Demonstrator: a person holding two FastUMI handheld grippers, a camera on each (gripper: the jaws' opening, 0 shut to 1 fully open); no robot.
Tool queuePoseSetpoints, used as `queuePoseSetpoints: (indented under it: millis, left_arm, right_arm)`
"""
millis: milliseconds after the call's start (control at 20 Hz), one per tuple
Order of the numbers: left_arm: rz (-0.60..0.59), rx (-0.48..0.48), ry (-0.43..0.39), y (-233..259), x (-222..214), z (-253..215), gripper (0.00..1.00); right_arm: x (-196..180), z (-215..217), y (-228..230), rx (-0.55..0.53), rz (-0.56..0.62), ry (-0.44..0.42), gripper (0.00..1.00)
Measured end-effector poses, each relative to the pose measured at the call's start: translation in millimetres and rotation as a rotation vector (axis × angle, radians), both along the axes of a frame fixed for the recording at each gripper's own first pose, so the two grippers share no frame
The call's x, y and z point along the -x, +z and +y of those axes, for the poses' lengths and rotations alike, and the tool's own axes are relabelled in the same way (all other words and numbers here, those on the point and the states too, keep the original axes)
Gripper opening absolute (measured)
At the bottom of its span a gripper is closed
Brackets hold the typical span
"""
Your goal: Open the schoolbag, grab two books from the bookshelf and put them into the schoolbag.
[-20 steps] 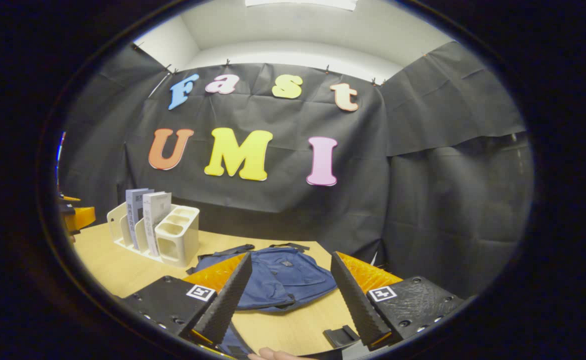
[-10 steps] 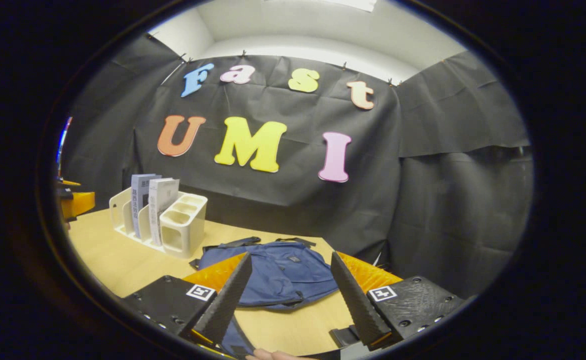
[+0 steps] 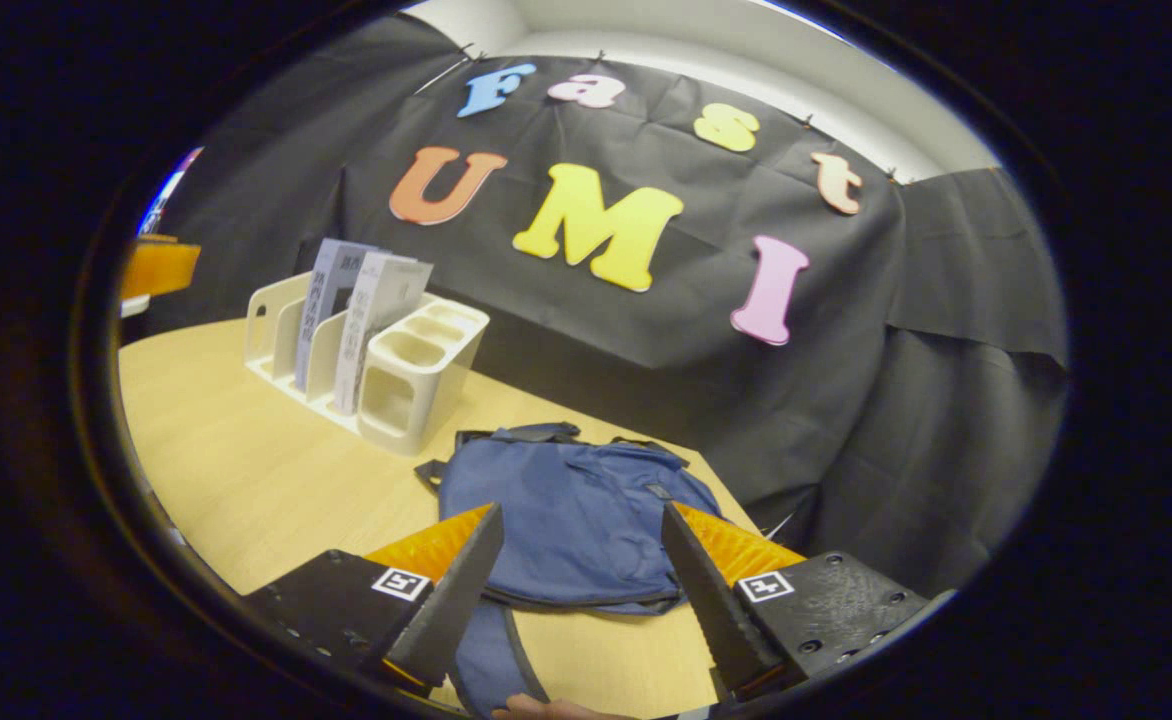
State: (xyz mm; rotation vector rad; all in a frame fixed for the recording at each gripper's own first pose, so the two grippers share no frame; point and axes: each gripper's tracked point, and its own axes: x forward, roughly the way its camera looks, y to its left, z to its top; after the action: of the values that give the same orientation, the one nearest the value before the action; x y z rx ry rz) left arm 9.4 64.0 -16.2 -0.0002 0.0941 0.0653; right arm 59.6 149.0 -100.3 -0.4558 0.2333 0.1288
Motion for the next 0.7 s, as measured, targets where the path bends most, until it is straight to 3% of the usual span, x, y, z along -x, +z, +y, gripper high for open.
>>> queuePoseSetpoints:
  millis: [250, 450, 700]
  left_arm:
    - [0.020, 0.022, 0.013, -6, -2, 9, 0.98]
    - [0.032, 0.027, 0.007, -8, -4, 8, 0.98]
    - [0.041, 0.037, 0.010, -11, -6, 11, 0.98]
  right_arm:
    - [-31, 44, -59, 0.211, 0.104, 0.051, 0.96]
    - [-50, 58, -93, 0.324, 0.184, 0.040, 0.99]
    - [-69, 61, -110, 0.457, 0.203, 0.004, 0.96]
